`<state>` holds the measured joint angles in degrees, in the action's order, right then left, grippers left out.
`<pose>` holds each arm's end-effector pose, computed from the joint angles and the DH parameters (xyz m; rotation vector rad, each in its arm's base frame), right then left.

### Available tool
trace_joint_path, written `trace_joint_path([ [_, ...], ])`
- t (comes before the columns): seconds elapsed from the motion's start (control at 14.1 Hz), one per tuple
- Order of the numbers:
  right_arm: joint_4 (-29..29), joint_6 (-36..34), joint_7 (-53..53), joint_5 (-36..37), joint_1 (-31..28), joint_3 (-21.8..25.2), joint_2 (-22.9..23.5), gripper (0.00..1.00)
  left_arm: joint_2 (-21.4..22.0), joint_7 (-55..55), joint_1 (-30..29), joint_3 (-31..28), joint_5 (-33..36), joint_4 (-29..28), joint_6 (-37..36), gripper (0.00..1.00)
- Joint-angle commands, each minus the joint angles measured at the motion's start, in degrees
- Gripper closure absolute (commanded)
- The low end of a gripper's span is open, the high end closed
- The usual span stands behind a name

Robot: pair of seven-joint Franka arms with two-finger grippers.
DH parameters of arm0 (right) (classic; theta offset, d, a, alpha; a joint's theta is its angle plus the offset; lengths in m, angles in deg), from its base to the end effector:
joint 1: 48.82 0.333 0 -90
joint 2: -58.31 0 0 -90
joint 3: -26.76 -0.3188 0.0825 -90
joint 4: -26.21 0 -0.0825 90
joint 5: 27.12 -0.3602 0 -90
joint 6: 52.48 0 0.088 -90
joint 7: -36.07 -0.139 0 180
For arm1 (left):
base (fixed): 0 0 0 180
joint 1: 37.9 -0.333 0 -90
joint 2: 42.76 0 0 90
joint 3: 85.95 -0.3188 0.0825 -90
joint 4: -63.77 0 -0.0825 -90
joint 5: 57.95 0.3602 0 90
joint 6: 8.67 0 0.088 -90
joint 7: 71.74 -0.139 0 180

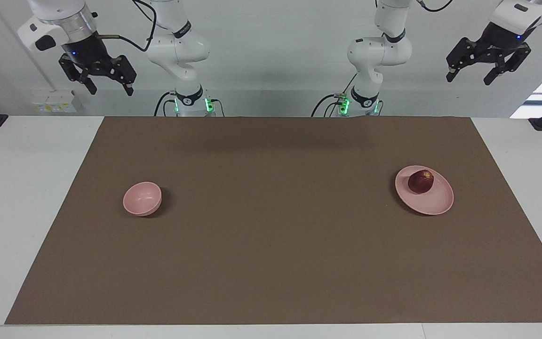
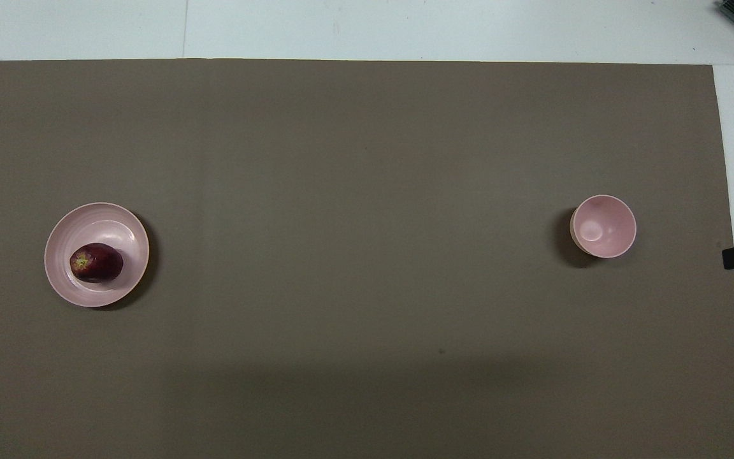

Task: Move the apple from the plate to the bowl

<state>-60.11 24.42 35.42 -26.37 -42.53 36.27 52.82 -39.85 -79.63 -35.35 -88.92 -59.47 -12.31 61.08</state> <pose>0.4716 -0.0333 0.6517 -3.1333 0.1078 0.1095 0.4667 0.0001 0.6949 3.1008 -0.2158 -0.0895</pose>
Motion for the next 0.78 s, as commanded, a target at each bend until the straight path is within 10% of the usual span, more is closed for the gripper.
trace_joint_path([
  [0.0,1.34,0.0,-0.24,-0.13,-1.28,-1.16,0.39,0.0,1.66,0.42,-0.52,0.33,-0.41,-1.88,-0.05,0.0],
  [0.71,0.28,3.53,-0.32,1.63,-0.49,-1.33,0.13,0.0,1.66,0.51,0.18,0.33,-0.5,-1.88,-0.67,0.0],
])
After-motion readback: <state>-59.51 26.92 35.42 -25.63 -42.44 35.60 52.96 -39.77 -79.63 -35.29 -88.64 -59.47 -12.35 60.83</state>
